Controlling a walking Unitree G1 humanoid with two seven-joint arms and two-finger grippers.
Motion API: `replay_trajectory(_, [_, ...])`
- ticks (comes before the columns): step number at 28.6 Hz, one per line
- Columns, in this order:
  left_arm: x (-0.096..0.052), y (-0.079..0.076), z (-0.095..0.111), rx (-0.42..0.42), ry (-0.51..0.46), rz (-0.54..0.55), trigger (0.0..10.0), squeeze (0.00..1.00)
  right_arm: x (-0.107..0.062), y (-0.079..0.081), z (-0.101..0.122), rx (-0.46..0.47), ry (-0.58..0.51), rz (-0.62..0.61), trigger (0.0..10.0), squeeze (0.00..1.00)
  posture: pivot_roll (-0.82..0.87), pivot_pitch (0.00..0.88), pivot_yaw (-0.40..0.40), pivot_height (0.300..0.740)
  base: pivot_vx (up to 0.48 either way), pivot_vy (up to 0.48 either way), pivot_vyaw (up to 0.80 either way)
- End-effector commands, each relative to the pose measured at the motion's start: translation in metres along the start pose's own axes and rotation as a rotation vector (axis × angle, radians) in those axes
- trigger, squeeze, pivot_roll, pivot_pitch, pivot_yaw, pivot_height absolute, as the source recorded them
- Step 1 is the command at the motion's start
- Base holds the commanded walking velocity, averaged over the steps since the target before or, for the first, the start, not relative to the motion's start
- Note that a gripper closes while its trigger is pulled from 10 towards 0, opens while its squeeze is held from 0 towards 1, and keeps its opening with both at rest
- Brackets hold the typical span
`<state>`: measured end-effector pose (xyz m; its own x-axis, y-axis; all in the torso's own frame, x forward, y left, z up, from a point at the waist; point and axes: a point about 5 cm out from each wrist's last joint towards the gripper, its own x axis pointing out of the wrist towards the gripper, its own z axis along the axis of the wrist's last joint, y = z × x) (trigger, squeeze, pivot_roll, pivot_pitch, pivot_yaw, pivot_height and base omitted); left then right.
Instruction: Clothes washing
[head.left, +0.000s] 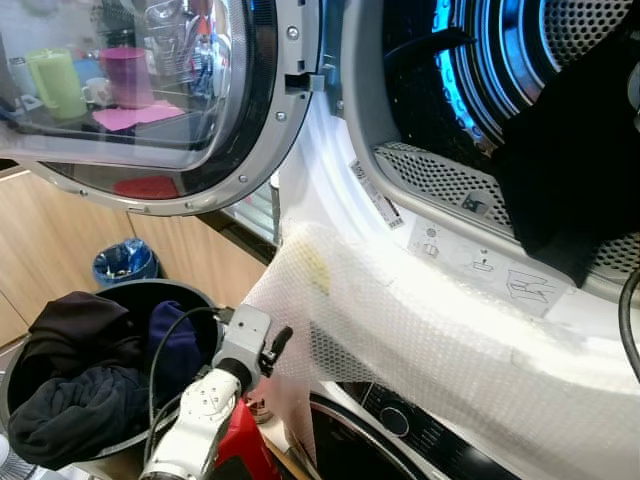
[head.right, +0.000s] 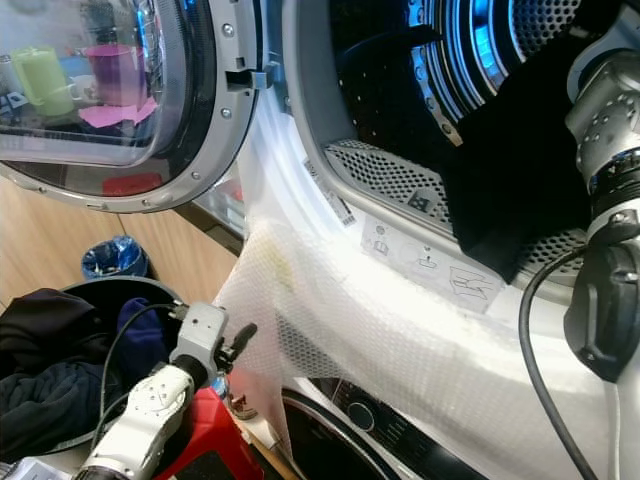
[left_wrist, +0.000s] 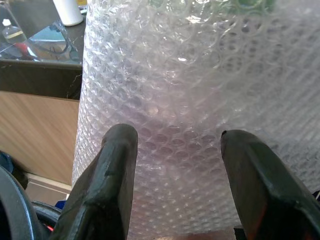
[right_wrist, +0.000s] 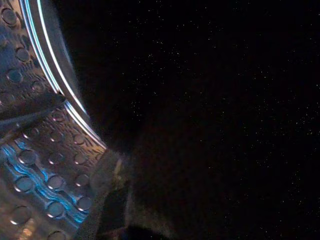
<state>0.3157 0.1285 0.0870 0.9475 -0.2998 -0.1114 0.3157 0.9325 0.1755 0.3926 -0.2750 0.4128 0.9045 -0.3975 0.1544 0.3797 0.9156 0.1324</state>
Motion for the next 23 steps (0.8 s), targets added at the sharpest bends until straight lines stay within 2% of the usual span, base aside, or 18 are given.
replay_trajectory(1, [-0.002,-0.002,-0.004,0.020,0.026,-0.018,10.0,0.00,0.000,-0.008,0.002,-0.026,-0.015,-0.032,10.0,1.00,0.13,0.022,-0.057,0.740,0.000,0.000,0.00])
replay_trajectory(5, [-0.002,-0.002,-0.004,0.024,0.032,-0.035,10.0,0.00,0.001,-0.013,0.003,-0.042,-0.017,-0.045,10.0,1.00,0.13,0.024,-0.053,0.740,0.000,0.000,0.00])
replay_trajectory(9, [-0.001,-0.006,-0.002,0.024,0.035,-0.078,10.0,0.00,0.001,-0.016,0.003,0.008,-0.009,-0.034,10.0,1.00,0.12,0.035,-0.034,0.740,0.000,0.000,0.00])
replay_trajectory(12, [-0.001,-0.006,-0.002,0.031,0.035,-0.091,10.0,0.00,0.000,-0.009,0.005,0.059,0.000,0.048,10.0,1.00,0.12,0.037,-0.028,0.740,0.000,0.000,0.00])
replay_trajectory(14, [-0.001,-0.006,-0.002,0.025,0.040,-0.096,10.0,0.00,0.000,-0.002,0.006,0.019,0.002,0.109,10.0,1.00,0.11,0.040,-0.021,0.740,0.000,0.000,0.00])
replay_trajectory(16, [-0.001,-0.007,-0.002,0.021,0.043,-0.101,10.0,0.00,0.000,-0.002,0.006,0.010,0.002,0.104,10.0,1.00,0.11,0.040,-0.021,0.740,0.000,0.000,0.00])
replay_trajectory(17, [-0.001,-0.007,-0.001,0.018,0.045,-0.107,10.0,0.00,0.000,-0.003,0.006,0.040,-0.001,0.092,10.0,1.00,0.11,0.043,-0.017,0.740,0.000,0.000,0.00])
replay_trajectory(21, [-0.001,-0.009,-0.001,0.022,0.048,-0.130,10.0,0.00,-0.001,-0.010,0.019,-0.052,-0.051,0.052,10.0,1.00,0.11,0.045,-0.015,0.740,0.000,0.000,0.00])
replay_trajectory(23, [-0.001,-0.010,-0.001,0.019,0.051,-0.136,10.0,0.00,-0.004,-0.010,0.036,-0.231,-0.121,0.046,10.0,1.00,0.11,0.046,-0.014,0.740,0.000,0.000,0.00])
